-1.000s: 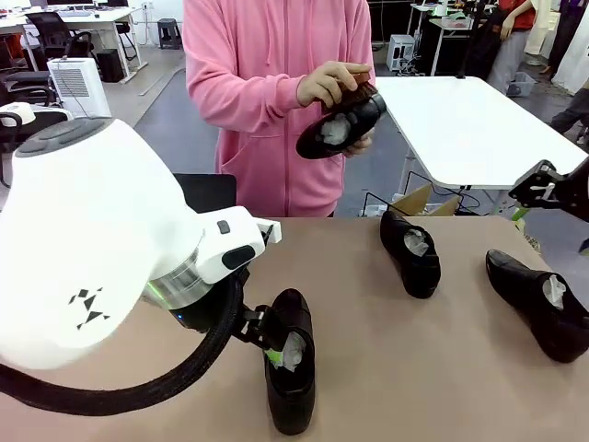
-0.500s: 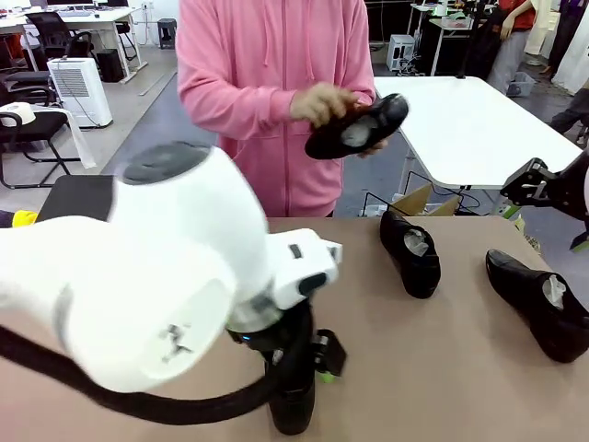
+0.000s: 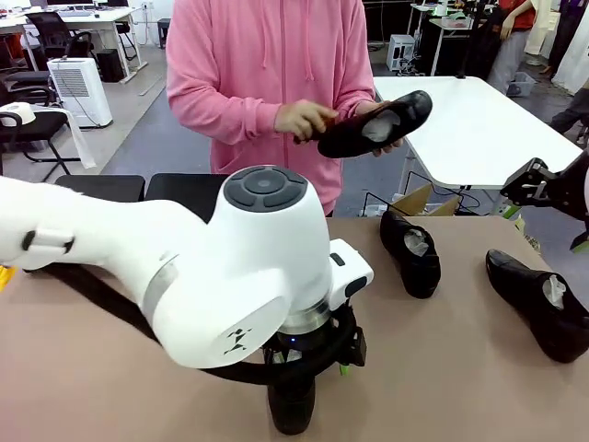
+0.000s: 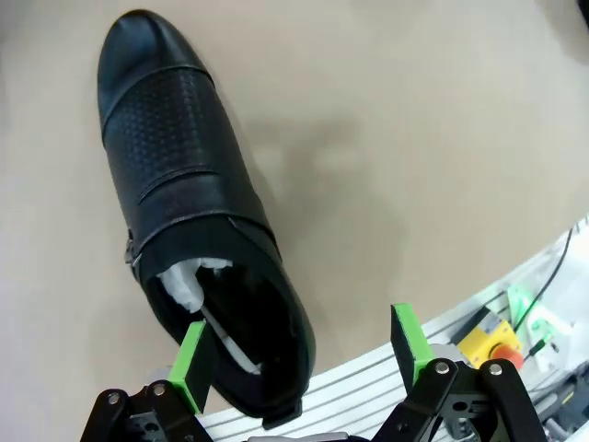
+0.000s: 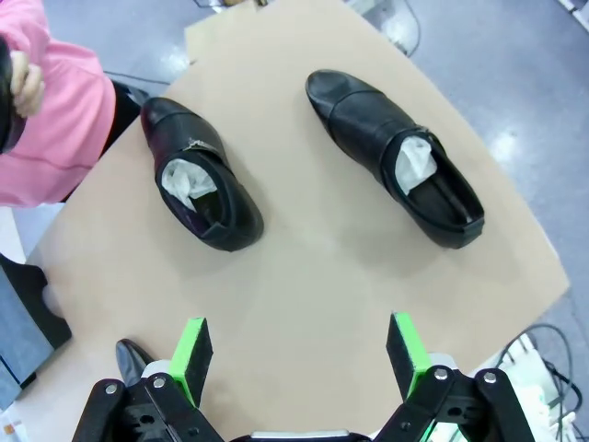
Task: Organize the shoes by placing them on the stand.
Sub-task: Place the Shoe from the middle of the table onto the Shoes Stand.
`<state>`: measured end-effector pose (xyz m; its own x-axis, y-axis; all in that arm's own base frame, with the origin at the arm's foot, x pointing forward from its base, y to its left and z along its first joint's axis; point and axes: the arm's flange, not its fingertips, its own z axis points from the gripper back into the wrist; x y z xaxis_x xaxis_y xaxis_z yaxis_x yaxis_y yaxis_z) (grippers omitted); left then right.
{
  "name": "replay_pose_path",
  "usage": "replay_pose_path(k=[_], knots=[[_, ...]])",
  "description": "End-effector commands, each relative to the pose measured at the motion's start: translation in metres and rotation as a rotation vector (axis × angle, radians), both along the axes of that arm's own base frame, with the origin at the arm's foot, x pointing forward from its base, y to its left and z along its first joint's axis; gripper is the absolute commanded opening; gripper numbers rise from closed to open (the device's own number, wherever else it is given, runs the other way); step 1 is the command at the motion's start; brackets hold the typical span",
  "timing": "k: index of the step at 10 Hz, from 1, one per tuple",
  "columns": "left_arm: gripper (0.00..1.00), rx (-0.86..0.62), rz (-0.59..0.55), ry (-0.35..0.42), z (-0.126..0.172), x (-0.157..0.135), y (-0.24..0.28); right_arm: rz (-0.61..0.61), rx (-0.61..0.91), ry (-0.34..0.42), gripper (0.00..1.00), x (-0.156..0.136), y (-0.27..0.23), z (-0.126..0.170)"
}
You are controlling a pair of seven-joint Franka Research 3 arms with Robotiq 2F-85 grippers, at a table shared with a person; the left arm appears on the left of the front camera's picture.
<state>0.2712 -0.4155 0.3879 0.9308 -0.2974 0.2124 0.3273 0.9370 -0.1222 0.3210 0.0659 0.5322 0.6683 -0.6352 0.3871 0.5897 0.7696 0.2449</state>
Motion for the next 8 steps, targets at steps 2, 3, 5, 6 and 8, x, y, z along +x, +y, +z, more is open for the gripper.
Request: replay_pose_path(k=[2,3,5,6,8], knots=[[0.91,0.003,0.080,0.019,-0.014,0.009,-0.031,0.001,0.008,-0.013,1.00,0.002,-0.001,0.000],[0.88,0.027,0.102,0.021,-0.022,0.012,-0.034,0.001,0.008,-0.013,1.00,0.002,-0.001,0.000],[0.79,0.081,0.153,0.033,-0.036,0.019,-0.033,0.001,0.008,-0.013,1.00,0.002,-0.001,0.000],[0.72,0.084,0.162,0.028,-0.038,0.020,-0.033,0.001,0.008,-0.013,1.00,0.002,-0.001,0.000],[0.56,0.107,0.169,0.007,-0.041,0.021,-0.034,0.001,0.008,-0.013,1.00,0.002,-0.001,0.000]])
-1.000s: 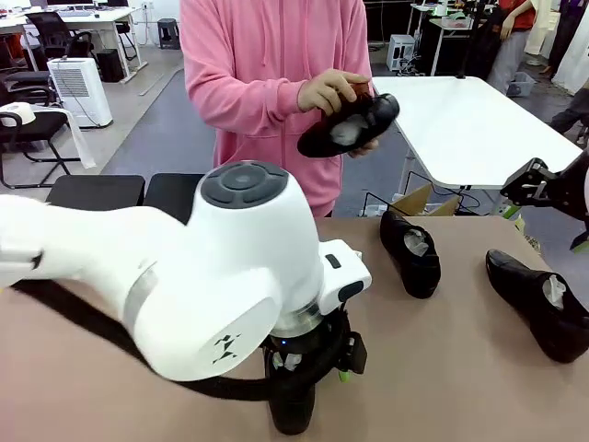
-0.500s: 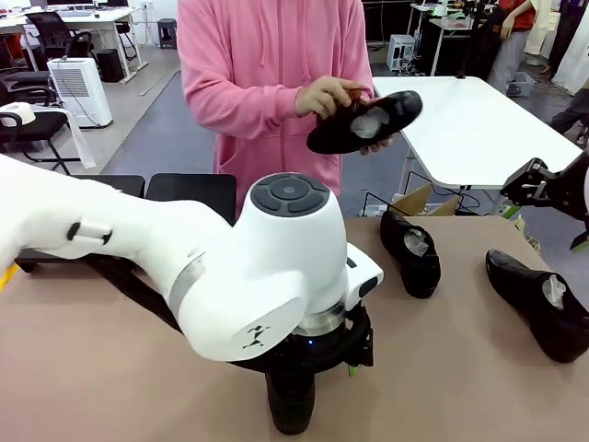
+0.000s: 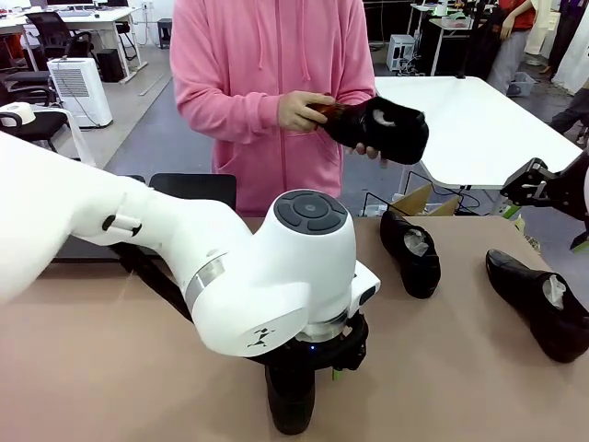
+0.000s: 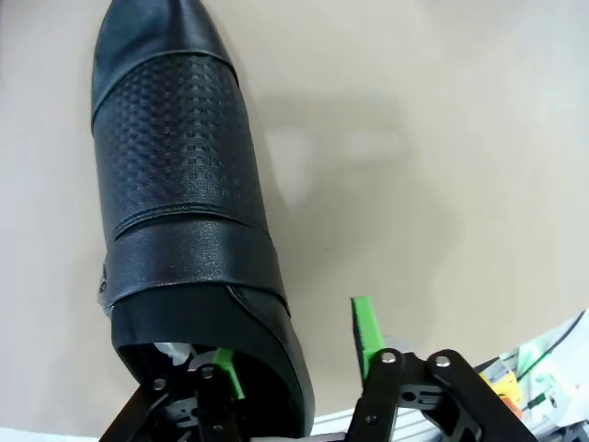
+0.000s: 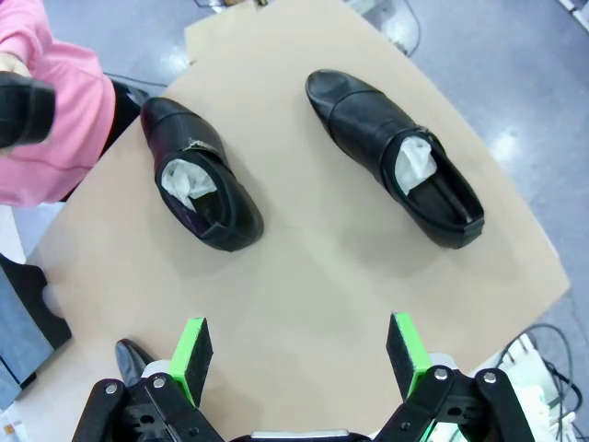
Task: Organize the shoes by placing them on the stand.
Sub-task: Place the Shoe from the middle of the table onto the Shoes Stand.
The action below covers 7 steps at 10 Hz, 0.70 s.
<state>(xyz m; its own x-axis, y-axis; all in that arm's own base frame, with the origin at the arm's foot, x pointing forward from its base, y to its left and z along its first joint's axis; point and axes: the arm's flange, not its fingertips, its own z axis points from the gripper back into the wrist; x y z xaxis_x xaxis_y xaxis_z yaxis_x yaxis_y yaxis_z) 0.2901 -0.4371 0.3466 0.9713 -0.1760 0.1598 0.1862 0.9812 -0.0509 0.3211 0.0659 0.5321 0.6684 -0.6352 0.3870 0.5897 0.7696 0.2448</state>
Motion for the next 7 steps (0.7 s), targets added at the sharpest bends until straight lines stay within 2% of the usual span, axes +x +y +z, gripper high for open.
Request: replay_pose_path(k=[1,7], knots=[[0.48,0.036,0.031,-0.028,-0.0019,0.0043,-0.0116,0.001,0.008,-0.014,1.00,0.0021,-0.0010,0.0001],[0.00,0.058,0.065,-0.024,-0.0047,0.0043,-0.0022,0.001,0.008,-0.014,1.00,0.0021,-0.0010,0.0001]])
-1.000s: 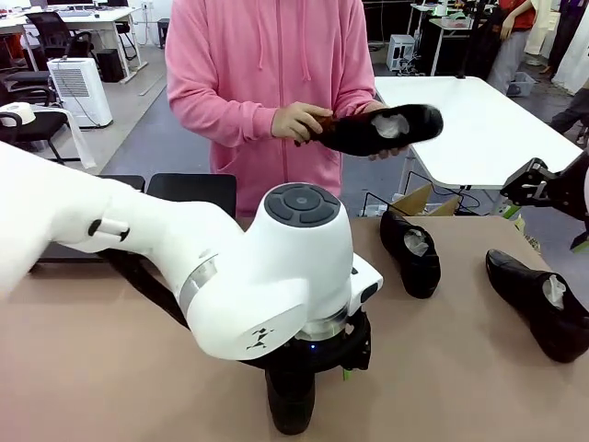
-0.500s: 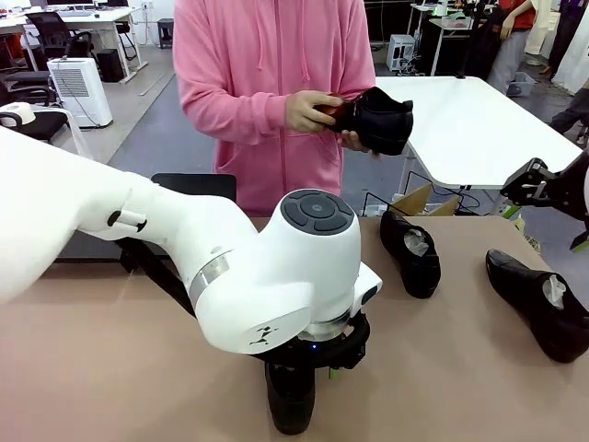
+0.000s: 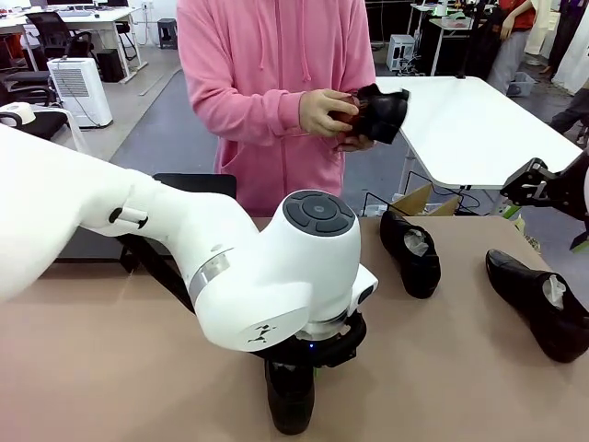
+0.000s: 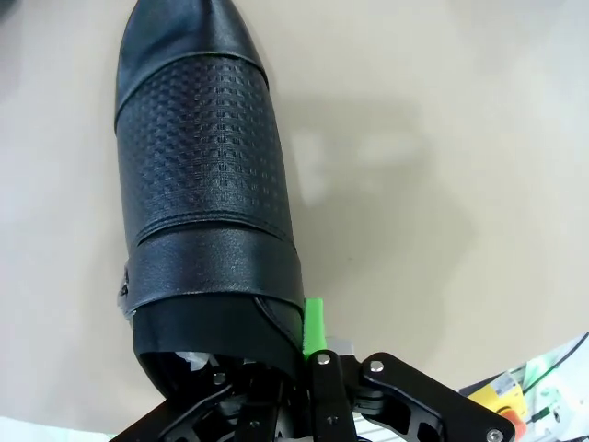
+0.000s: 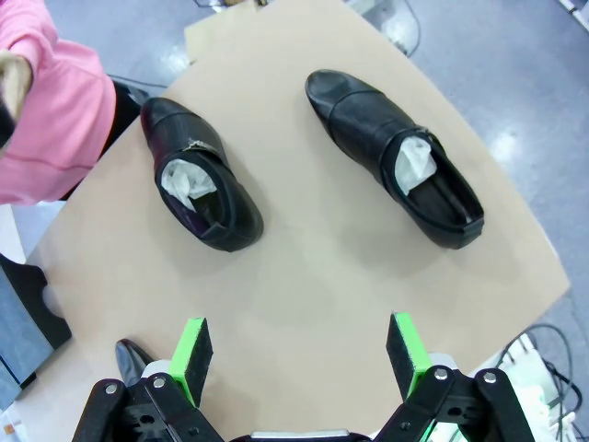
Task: Organize the shoes by placing them on the stand.
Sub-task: Place the Shoe from the middle of the table onto the Shoes Stand.
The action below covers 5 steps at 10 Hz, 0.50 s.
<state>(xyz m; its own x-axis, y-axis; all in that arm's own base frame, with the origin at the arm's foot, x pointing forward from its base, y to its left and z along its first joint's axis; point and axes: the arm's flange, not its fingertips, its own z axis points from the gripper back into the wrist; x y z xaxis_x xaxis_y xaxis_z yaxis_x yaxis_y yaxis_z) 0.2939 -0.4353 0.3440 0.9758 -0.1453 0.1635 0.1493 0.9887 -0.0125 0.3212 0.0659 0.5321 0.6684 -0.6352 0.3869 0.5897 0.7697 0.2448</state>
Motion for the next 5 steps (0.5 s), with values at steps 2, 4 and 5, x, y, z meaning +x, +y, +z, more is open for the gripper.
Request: replay_pose_path(k=[2,4,5], knots=[[0.00,-0.011,0.006,0.003,0.007,-0.010,-0.003,0.001,0.008,-0.014,1.00,0.002,-0.001,0.000],[0.00,-0.011,-0.022,0.034,0.016,-0.021,0.002,0.001,0.008,-0.014,1.00,0.002,-0.001,0.000],[0.00,-0.021,-0.035,0.077,0.033,-0.034,0.009,0.001,0.008,-0.014,1.00,0.002,-0.001,0.000]])
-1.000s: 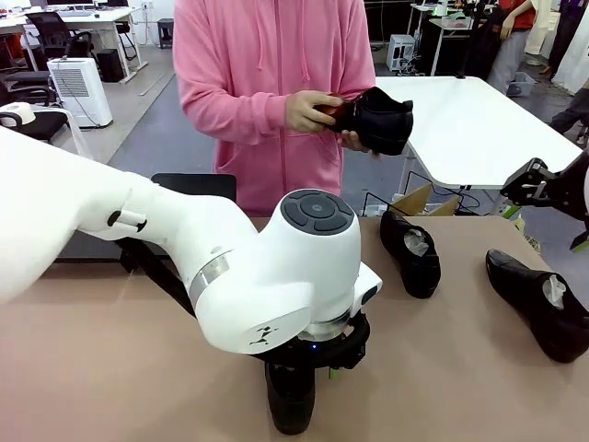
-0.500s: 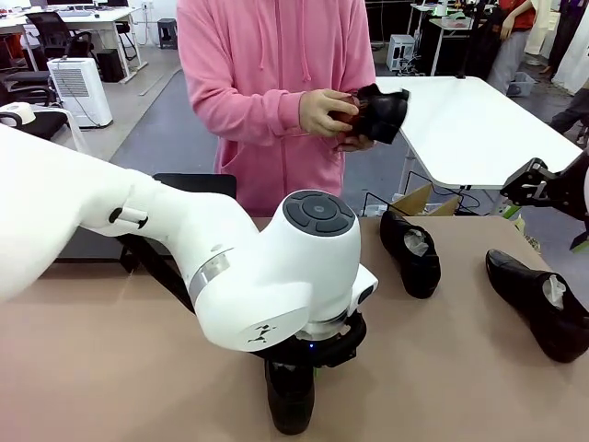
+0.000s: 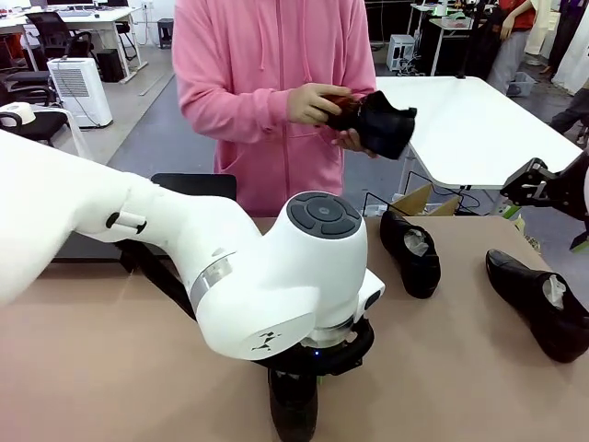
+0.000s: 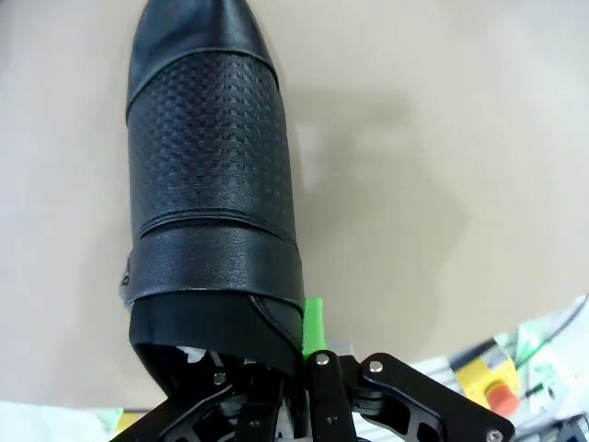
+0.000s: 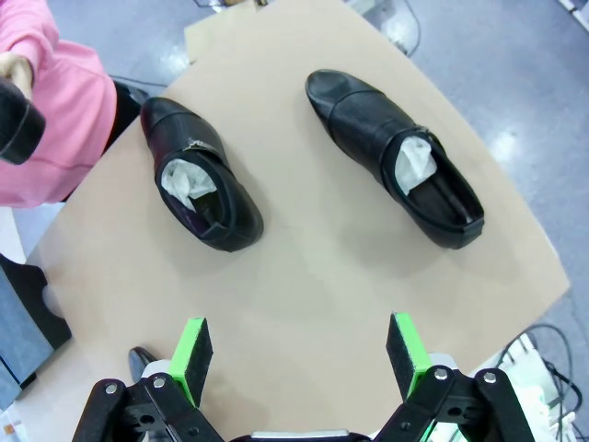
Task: Organize the shoes by placing them on the stand.
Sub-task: Place the Shoe from the middle of the table onto the Shoes Stand.
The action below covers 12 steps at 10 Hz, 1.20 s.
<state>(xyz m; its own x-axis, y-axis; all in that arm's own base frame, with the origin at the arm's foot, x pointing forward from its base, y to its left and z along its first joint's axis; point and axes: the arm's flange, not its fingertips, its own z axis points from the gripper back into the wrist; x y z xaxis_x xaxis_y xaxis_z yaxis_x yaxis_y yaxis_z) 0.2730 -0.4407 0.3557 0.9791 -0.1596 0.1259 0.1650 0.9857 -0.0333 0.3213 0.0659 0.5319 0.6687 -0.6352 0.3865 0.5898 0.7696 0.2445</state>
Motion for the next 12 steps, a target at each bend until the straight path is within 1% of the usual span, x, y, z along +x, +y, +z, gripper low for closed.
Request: replay_pose_path(k=[1,2,3,4,5,6,7,8,9,10,11,12], knots=[[0.00,-0.006,-0.048,0.010,0.044,-0.026,0.031,0.001,0.008,-0.014,1.00,0.002,-0.001,0.000],[0.00,-0.003,-0.038,-0.032,0.069,-0.036,0.058,0.001,0.008,-0.014,1.00,0.002,-0.001,0.000],[0.00,-0.006,-0.015,-0.029,0.094,-0.035,0.095,0.001,0.008,-0.014,1.00,0.002,-0.001,0.000],[0.00,0.001,-0.001,-0.097,0.114,-0.029,0.128,0.001,0.008,-0.014,1.00,0.002,-0.001,0.000],[0.00,0.058,0.032,-0.167,0.127,-0.012,0.163,0.001,0.008,-0.014,1.00,0.002,-0.001,0.000],[0.00,0.050,0.013,-0.206,0.134,0.010,0.194,0.001,0.008,-0.014,1.00,0.002,-0.001,0.000],[0.00,-0.012,0.011,-0.284,0.133,0.053,0.227,0.001,0.008,-0.014,1.00,0.002,-0.001,0.000],[0.00,-0.020,0.037,-0.306,0.129,0.088,0.254,0.001,0.008,-0.014,1.00,0.002,-0.001,0.000],[0.00,0.019,0.033,-0.363,0.129,0.117,0.272,0.001,0.008,-0.014,1.00,0.002,-0.001,0.000],[0.00,0.037,0.032,-0.410,0.132,0.142,0.280,0.001,0.008,-0.014,1.00,0.002,-0.001,0.000],[0.00,0.031,0.015,-0.425,0.134,0.167,0.285,0.001,0.008,-0.014,1.00,0.002,-0.001,0.000],[0.00,0.039,-0.005,-0.445,0.137,0.185,0.285,0.001,0.008,-0.014,1.00,0.002,-0.001,0.000]])
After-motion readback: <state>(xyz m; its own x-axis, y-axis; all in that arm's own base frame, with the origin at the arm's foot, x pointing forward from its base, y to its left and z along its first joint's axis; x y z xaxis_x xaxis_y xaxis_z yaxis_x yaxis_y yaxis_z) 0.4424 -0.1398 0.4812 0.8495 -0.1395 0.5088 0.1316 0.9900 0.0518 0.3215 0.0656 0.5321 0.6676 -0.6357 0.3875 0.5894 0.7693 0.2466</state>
